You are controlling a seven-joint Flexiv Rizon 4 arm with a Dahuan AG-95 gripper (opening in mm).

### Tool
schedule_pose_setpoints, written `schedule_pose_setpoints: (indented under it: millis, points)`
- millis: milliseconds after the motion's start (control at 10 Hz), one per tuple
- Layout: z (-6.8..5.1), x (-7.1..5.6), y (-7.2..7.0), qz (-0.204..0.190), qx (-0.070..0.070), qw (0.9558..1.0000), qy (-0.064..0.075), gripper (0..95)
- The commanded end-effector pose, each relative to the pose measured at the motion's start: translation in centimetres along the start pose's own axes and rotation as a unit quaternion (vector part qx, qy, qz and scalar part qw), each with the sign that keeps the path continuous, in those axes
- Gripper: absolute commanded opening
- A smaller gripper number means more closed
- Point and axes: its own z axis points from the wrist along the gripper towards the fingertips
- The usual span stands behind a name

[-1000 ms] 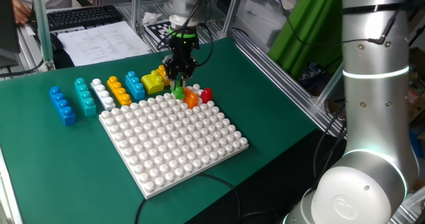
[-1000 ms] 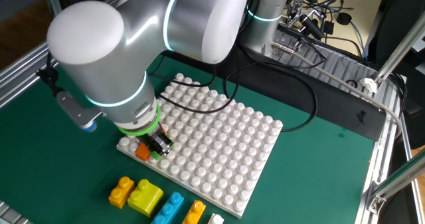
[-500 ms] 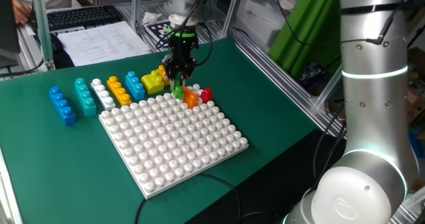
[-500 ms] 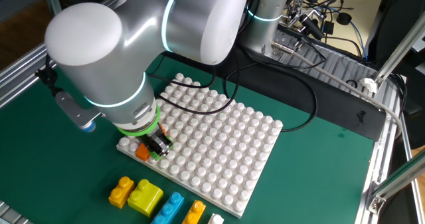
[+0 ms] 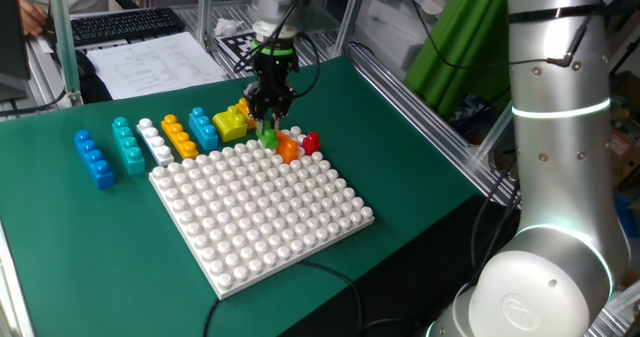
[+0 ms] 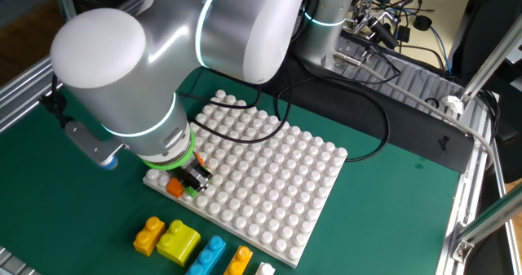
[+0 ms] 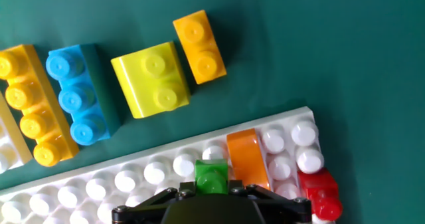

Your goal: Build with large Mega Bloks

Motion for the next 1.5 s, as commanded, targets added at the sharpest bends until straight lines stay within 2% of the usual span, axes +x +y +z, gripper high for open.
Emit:
schedule_pose_setpoints:
  millis: [100, 900, 1200, 1500]
  points:
    - [0.1, 0.2, -0.1, -0.038, 0.011, 0.9988, -0.029, 0.0]
    - [0.1, 0.2, -0.1, -0.025, -0.001, 0.9993, -0.029, 0.0]
    - [-0.2, 1.2, 1.0, -0.015, -0.002, 0.9995, -0.029, 0.0]
    - [0.1, 0.9, 1.9, -0.02, -0.001, 0.9994, -0.029, 0.0]
